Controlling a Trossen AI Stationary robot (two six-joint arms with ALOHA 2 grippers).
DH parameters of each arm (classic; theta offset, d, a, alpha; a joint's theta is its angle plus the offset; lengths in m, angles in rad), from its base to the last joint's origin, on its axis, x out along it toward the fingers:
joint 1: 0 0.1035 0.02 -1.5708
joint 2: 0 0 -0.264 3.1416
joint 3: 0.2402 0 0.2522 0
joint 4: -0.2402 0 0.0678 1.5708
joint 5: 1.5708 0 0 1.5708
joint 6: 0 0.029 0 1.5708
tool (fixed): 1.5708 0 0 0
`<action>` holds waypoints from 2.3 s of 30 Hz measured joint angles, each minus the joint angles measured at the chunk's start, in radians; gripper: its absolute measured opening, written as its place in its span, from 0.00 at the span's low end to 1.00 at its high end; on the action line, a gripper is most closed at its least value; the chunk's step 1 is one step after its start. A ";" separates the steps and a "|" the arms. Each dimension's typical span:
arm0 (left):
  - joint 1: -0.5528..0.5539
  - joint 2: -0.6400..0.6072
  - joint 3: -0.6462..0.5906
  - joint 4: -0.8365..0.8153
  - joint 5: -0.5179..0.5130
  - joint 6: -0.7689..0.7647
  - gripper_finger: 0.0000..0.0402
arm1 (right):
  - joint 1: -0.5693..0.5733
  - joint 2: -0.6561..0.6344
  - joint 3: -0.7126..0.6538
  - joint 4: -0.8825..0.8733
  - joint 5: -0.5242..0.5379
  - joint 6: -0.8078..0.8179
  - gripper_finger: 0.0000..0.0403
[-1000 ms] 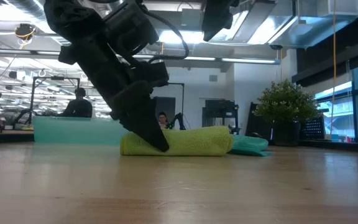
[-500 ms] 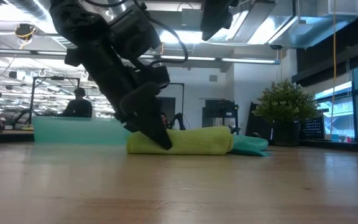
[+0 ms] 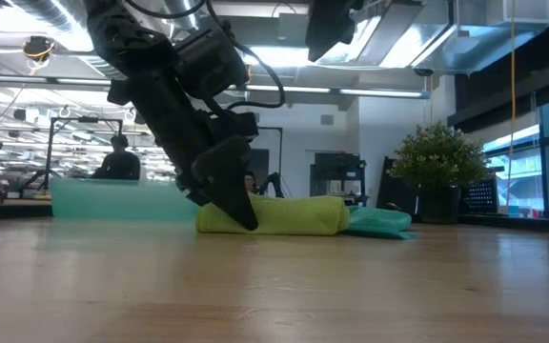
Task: Roll microfiber towels into tight, uniform cylinder then place into a basket
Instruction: Put the green microfiber cloth into the blue bin
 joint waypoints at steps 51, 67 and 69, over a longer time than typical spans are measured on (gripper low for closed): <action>0.340 -0.553 -0.001 -0.607 0.288 -0.089 0.05 | 0.000 0.000 0.000 0.003 -0.002 -0.001 0.43; 0.825 -0.654 0.000 -0.836 0.191 0.347 0.05 | 0.000 0.000 0.000 0.056 -0.004 -0.023 0.43; 0.872 -0.639 0.000 -0.838 0.164 0.400 0.05 | 0.000 0.000 0.000 0.057 -0.004 -0.023 0.43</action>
